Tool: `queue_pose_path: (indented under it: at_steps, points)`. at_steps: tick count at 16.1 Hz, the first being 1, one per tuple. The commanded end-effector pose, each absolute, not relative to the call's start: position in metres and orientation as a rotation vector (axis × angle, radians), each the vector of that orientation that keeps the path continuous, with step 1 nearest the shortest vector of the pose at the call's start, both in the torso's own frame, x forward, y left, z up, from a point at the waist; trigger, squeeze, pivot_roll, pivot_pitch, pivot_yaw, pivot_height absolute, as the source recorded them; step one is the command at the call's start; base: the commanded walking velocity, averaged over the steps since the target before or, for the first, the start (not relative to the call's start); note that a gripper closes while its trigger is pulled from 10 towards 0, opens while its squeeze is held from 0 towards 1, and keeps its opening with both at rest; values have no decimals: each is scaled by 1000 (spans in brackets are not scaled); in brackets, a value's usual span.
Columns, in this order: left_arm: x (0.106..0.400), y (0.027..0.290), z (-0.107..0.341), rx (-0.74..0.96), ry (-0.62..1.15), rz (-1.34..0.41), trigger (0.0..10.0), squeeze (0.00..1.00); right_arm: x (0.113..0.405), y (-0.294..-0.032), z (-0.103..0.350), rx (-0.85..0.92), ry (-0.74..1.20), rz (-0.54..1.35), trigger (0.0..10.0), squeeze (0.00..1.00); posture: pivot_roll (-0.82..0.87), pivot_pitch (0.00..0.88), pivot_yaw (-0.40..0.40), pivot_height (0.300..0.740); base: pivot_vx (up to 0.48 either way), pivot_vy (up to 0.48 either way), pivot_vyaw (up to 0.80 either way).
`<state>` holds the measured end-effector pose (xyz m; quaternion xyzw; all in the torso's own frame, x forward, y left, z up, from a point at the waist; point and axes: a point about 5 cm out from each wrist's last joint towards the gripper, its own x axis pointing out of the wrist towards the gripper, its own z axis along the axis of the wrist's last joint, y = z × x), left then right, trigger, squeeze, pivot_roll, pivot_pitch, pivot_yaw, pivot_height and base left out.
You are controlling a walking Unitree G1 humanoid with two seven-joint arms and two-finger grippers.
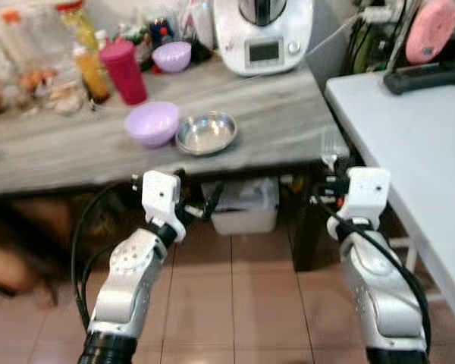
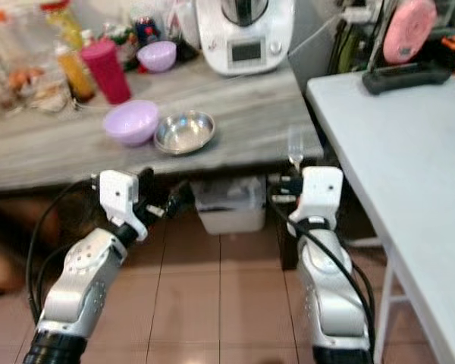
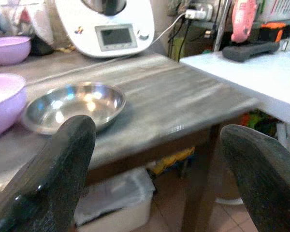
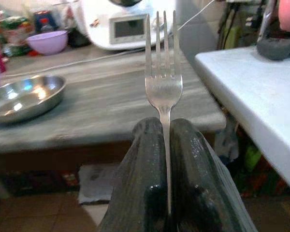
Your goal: Setting the table
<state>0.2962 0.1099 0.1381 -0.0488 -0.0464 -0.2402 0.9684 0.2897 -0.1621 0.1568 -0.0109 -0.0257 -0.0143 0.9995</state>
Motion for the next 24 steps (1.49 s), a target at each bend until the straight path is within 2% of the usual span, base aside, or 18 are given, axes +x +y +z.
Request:
queue_pose_path:
  at_steps: [1, 5, 9, 13, 18, 24]
  points:
    - [296, 107, 140, -89, -103, -497, 10000, 0, 289, -163, 159, -28, -61, -29, 10000, 0, -246, 76, 141, 740, 480, 0, 0]
    - [296, 114, 138, -68, -87, -453, 10000, 0, 289, -163, 159, -30, -61, -24, 10000, 0, -244, 76, 141, 740, 232, 0, 0]
    - [294, 148, 130, 28, -66, -300, 10000, 0, 287, -163, 157, -38, -62, -25, 10000, 0, -239, 76, 137, 740, 0, 0, 0]
    - [286, 165, 123, 67, -29, -223, 10000, 0, 289, -164, 158, -45, -63, -18, 10000, 0, -228, 78, 134, 740, 0, 0, 0]
    - [278, 159, 119, 61, -14, -262, 10000, 0, 295, -167, 158, -48, -53, -21, 10000, 0, -217, 79, 130, 740, 0, 0, 0]
    - [276, 150, 121, 33, -2, -332, 10000, 0, 315, -201, 161, -65, -19, -81, 10000, 0, -209, 100, 139, 740, 0, 0, 0]
